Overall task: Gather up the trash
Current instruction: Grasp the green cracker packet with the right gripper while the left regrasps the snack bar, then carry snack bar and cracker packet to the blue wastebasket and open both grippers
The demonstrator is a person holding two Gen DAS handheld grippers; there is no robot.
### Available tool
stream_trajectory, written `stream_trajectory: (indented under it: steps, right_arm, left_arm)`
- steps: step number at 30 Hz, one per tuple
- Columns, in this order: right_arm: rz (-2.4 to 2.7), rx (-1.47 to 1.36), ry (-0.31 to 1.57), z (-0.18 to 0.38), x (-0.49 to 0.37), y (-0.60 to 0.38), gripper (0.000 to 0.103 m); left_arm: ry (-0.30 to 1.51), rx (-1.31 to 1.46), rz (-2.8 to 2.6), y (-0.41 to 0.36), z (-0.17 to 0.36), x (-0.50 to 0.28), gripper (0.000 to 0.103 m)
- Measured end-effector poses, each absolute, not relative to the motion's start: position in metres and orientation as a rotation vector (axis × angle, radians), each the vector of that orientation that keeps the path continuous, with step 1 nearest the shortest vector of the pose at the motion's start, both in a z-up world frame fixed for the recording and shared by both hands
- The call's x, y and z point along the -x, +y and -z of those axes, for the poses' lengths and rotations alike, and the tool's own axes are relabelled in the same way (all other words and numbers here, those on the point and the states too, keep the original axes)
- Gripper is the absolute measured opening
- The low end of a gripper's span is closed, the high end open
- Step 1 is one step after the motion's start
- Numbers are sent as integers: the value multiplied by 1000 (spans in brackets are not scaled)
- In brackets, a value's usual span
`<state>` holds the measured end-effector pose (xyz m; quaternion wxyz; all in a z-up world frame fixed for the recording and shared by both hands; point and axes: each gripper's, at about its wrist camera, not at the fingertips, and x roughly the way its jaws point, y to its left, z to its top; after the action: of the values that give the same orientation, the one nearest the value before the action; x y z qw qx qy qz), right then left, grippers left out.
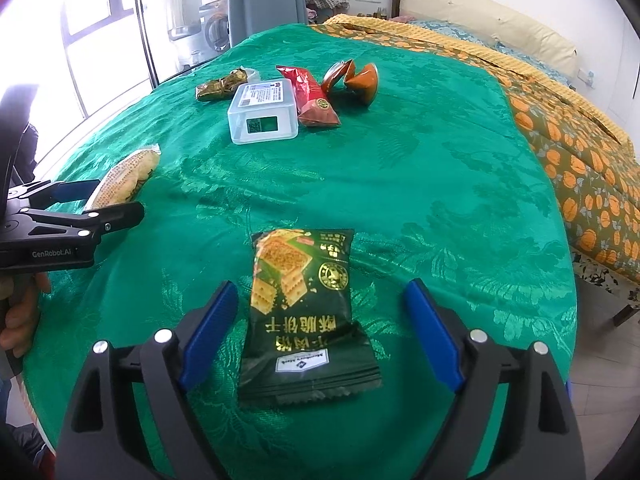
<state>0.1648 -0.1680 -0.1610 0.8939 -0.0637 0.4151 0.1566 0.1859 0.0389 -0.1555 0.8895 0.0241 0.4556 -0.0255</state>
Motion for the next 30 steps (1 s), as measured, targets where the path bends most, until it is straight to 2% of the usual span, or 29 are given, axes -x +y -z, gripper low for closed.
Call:
stream_trajectory:
  steps: [4,7,13,18,21,22,25,30]
  right_arm:
    - [-327,127,862,161,-165,-169,82]
    - [-341,89,864,159,-163,-174,82]
    - [-367,23,912,148,-157,-181,79]
    - [-380,70,943,143,-164,-167,69]
    - [-359,87,948,142,-170,-164,59]
    - [-361,87,953,143,-172,-163,50]
    - [-377,102,967,145,-171,-163,36]
    - [-387,62,916,129,-153,-178,34]
  left_arm:
    - [947,-47,55,40,156,-186,89]
    - [962,-24,129,42,155,-187,97]
    - [970,-17,197,45,151,-177,95]
    - [976,-57,155,38,148,-180,76]
    - [982,-81,138,35,144,-186,59]
    - [982,-102,132,32,144,-187,50]
    - [977,-148,133,26,143,-187,21]
    - [934,-124,166,23,129,-174,17]
